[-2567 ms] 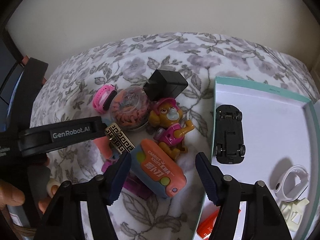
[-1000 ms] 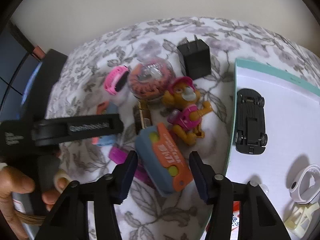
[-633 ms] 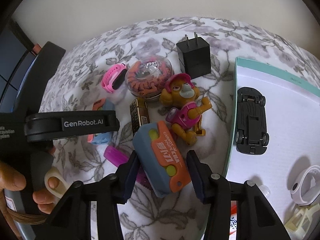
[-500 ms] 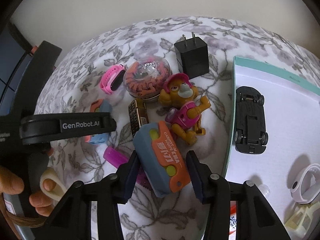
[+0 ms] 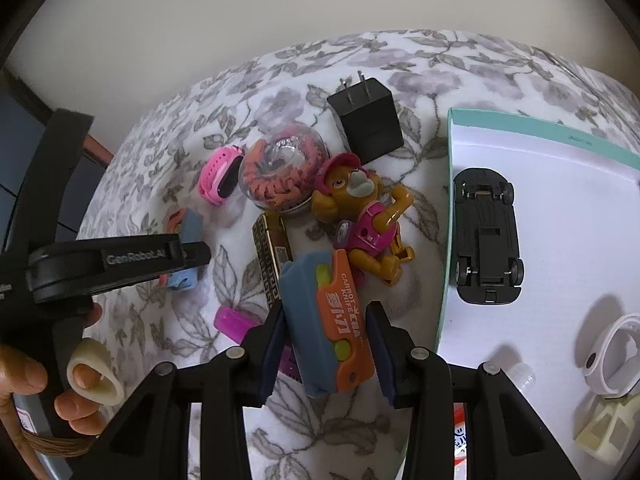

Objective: Organize rigid objects
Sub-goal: 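Grasp the pink-and-blue case with the left gripper while the right grasps the orange-and-blue case, then carry the pink-and-blue case into the tray and open the left gripper while the right carries its case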

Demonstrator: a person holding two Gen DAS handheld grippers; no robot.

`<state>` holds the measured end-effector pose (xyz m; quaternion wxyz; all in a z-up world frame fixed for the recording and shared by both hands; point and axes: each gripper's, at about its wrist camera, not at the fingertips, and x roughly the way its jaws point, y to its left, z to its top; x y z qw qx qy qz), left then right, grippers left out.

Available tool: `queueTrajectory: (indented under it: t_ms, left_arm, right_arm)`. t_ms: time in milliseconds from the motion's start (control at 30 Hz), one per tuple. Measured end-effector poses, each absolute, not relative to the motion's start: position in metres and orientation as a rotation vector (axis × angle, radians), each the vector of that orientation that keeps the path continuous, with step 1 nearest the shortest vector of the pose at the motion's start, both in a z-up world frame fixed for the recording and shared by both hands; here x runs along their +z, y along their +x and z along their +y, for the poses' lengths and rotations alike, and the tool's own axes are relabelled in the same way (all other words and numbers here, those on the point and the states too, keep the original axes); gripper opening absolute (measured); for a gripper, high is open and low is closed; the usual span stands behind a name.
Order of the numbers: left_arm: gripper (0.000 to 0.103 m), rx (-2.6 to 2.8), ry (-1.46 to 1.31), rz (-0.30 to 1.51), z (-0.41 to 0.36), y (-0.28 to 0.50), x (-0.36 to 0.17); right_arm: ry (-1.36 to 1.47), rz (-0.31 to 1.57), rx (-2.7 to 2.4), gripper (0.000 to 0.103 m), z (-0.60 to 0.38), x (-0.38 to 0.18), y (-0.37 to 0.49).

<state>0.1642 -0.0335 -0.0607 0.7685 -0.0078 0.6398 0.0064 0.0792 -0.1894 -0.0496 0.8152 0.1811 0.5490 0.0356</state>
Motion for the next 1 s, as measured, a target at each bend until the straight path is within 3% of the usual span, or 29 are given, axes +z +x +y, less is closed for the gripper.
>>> queueTrajectory:
  t_ms: [600,1000]
  left_arm:
    - [0.044,-0.051,-0.113,1.239,-0.027,0.159,0.018]
    - [0.044,-0.173,-0.094,1.168,-0.065,0.148,0.048]
  right_arm:
    - [0.525,1.023,0.077,0.042,-0.226,0.0,0.072]
    - [0.56,0.925,-0.104,0.042,-0.295,0.036,0.047]
